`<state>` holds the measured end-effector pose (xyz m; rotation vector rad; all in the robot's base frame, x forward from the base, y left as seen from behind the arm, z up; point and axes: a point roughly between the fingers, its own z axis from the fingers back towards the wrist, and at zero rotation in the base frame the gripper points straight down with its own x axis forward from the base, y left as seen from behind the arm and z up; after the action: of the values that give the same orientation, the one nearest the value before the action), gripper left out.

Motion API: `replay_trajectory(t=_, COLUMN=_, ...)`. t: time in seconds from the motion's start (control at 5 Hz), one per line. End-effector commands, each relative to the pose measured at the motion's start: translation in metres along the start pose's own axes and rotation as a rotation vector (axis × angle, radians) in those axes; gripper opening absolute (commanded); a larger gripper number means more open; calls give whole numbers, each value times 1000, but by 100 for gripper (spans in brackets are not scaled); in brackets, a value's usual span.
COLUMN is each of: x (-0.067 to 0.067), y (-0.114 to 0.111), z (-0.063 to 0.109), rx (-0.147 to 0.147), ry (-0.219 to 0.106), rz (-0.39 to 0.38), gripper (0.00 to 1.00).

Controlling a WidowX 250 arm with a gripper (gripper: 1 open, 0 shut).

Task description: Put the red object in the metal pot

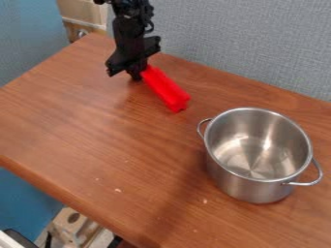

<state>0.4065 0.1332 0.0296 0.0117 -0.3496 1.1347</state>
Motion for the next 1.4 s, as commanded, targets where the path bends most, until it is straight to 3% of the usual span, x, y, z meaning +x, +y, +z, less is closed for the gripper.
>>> replay_trajectory(t=0.0, x=8, y=-15, z=42, rx=-73, ry=-47, rz=-6, gripper=0)
replay_trajectory(t=0.4, x=5, y=-15, z=72, rx=-97, ry=-14, rz=-5, gripper=0)
replay_trajectory(t=0.6, x=-7, y=-19, z=100, rx=-143, ry=7, rz=-23, gripper=0)
replay_trajectory(t=0.8, x=-26, y=-25, z=122, rx=-184, ry=19, rz=-64, gripper=0)
replay_trajectory(t=1.0, x=-32, y=-28, z=111, rx=-178, ry=9, rz=-81, gripper=100)
replay_trajectory(t=1.2, x=-36, y=-29, z=100, rx=-167, ry=-4, rz=-99, gripper=100)
